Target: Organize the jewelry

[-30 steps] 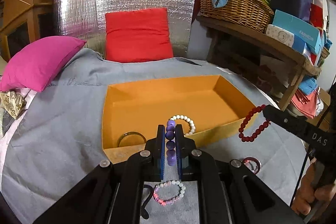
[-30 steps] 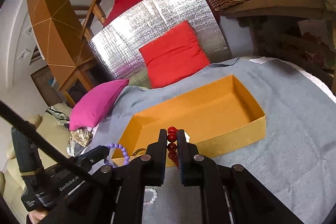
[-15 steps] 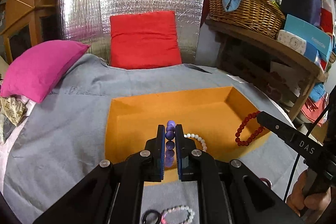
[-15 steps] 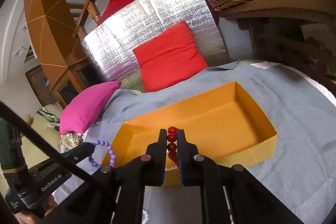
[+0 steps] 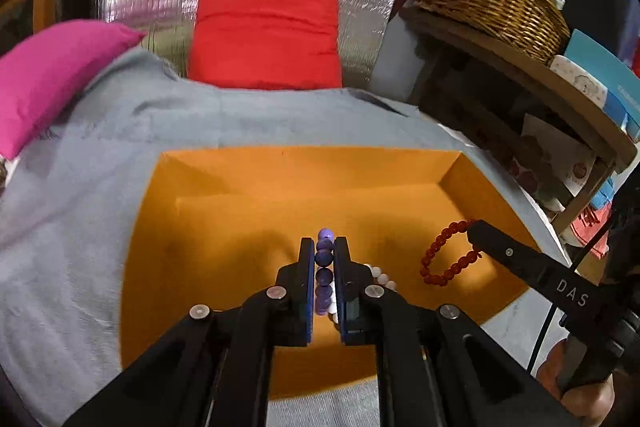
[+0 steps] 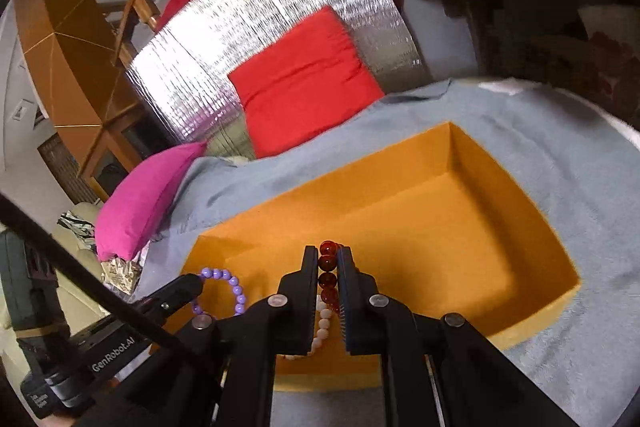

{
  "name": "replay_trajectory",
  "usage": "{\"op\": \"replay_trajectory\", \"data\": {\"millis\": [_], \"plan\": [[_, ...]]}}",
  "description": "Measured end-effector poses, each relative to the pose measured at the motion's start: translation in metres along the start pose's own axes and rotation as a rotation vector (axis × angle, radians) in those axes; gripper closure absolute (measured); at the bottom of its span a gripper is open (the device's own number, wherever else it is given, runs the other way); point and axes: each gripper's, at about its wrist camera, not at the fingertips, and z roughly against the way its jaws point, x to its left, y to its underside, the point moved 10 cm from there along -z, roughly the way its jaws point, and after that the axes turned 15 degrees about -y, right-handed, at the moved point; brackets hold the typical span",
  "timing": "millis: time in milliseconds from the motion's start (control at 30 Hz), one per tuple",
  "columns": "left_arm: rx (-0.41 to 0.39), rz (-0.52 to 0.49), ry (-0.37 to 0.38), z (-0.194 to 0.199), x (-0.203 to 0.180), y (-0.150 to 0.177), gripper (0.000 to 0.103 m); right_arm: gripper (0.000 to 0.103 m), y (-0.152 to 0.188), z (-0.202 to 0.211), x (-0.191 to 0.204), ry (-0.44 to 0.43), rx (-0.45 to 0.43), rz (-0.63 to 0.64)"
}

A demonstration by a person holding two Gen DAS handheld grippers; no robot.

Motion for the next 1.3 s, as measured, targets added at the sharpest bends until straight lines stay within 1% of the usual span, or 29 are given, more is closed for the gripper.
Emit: {"op": "replay_trajectory", "data": {"millis": [100,200,233,267,300,333,400,467,500,533,600,633,667,733,800,833,867,900,933,1000,1033,1100,1167,1200,1233,1300], "plan": [[0.038,0.022,-0.035,-0.016,0.009,0.007,0.094,0.092,-0.001,-0.007,-0.012,0.019,0.004,-0.022],[0.082,0.014,-0.048,-0.021,0.011,0.014,0.088,0.09,-0.007,-0.002,-0.029,0.061,-0.025,-0.09],[0.083,0.005,-0.069,-0.018,0.012,0.015,0.073,0.088,-0.009,0.002,-0.034,0.066,-0.035,-0.109],[0.078,-0.001,-0.091,-0.013,0.013,0.014,0.049,0.086,-0.012,0.005,-0.036,0.069,-0.045,-0.113],[0.063,-0.005,-0.111,-0.007,0.014,0.013,0.039,0.083,-0.015,0.011,-0.037,0.08,-0.057,-0.108],[0.043,-0.007,-0.124,0.0,0.014,0.012,0.033,0.082,-0.017,0.018,-0.036,0.092,-0.065,-0.096],[0.019,-0.014,-0.14,0.016,0.015,0.01,0.033,0.082,-0.021,0.028,-0.032,0.095,-0.069,-0.078],[0.02,-0.001,-0.164,0.027,0.02,0.014,0.028,0.081,-0.021,0.038,-0.026,0.099,-0.069,-0.06],[0.018,0.018,-0.175,0.034,0.023,0.017,0.027,0.074,-0.021,0.045,-0.021,0.104,-0.064,-0.046],[0.02,0.034,-0.182,0.04,0.026,0.021,0.026,0.06,-0.019,0.051,-0.015,0.108,-0.06,-0.029],[0.031,0.057,-0.215,0.056,0.032,0.031,0.025,0.043,-0.019,0.063,-0.004,0.114,-0.067,0.013],[0.028,0.064,-0.244,0.065,0.035,0.033,0.025,0.043,-0.019,0.069,0.003,0.121,-0.073,0.04],[0.015,0.07,-0.288,0.078,0.04,0.036,0.025,0.043,-0.018,0.078,0.011,0.137,-0.076,0.081],[-0.008,0.068,-0.33,0.095,0.043,0.036,0.025,0.043,-0.019,0.098,0.023,0.145,-0.095,0.109],[-0.018,0.048,-0.388,0.119,0.05,0.042,0.024,0.043,-0.021,0.12,0.036,0.135,-0.133,0.136],[-0.025,0.031,-0.412,0.128,0.054,0.047,0.022,0.043,-0.023,0.131,0.044,0.141,-0.15,0.165],[-0.055,0.013,-0.437,0.14,0.059,0.052,0.022,0.041,-0.023,0.148,0.054,0.164,-0.175,0.219],[-0.096,0.006,-0.469,0.151,0.065,0.056,0.021,0.031,-0.021,0.162,0.061,0.184,-0.196,0.261],[-0.125,0.006,-0.493,0.158,0.07,0.059,0.021,0.018,-0.019,0.171,0.066,0.196,-0.209,0.285],[-0.179,0.022,-0.527,0.172,0.081,0.068,0.019,0.011,-0.006,0.196,0.078,0.208,-0.234,0.321],[-0.184,0.036,-0.517,0.176,0.085,0.072,0.019,0.01,0.0,0.203,0.082,0.198,-0.236,0.323],[-0.167,0.082,-0.472,0.175,0.089,0.077,0.019,0.01,0.017,0.21,0.088,0.178,-0.207,0.318],[-0.136,0.12,-0.412,0.172,0.09,0.079,0.019,0.01,0.032,0.206,0.082,0.19,-0.151,0.288],[-0.127,0.126,-0.395,0.171,0.089,0.079,0.019,0.01,0.041,0.199,0.075,0.193,-0.107,0.263],[-0.113,0.129,-0.384,0.168,0.088,0.081,0.019,0.01,0.047,0.189,0.068,0.196,-0.065,0.234],[-0.092,0.127,-0.39,0.161,0.089,0.084,0.019,0.01,0.052,0.177,0.055,0.223,-0.021,0.195]]}}
